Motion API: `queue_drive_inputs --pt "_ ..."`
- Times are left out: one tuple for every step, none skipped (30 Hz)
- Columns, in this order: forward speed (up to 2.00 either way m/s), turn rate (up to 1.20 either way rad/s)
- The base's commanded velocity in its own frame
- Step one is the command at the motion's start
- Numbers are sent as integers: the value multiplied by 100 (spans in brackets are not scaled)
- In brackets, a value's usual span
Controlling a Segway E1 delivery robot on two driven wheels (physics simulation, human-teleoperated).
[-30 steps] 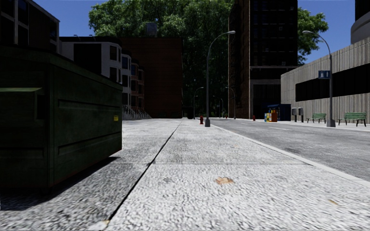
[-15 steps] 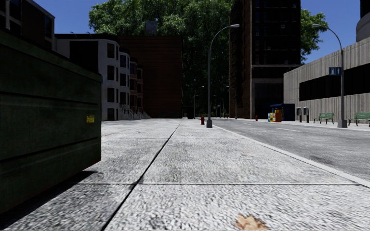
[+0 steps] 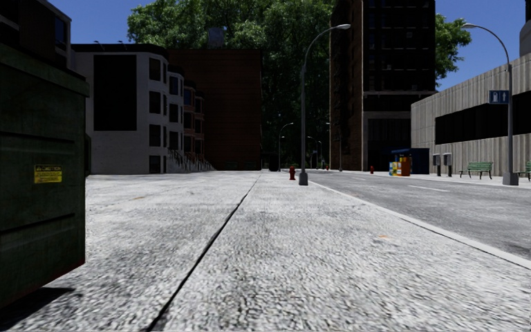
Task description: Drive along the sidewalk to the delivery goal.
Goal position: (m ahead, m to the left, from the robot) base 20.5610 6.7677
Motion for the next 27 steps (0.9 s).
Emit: queue_drive_inputs --pt "181 0" --pt "181 0" --pt "181 0" --pt "181 0" --pt "181 0" --pt "181 0" --pt "181 0" --pt "181 0" --pt "181 0" --pt "181 0" --pt "181 0" --pt "181 0" --pt "181 0" --pt "181 0" --pt "181 0" --pt "181 0" --pt "181 0" --pt "181 0" --pt "181 0" --pt "181 0" --pt "181 0" --pt "181 0" --pt "181 0" --pt "181 0" --pt "181 0" --pt "181 0" --pt "181 0"
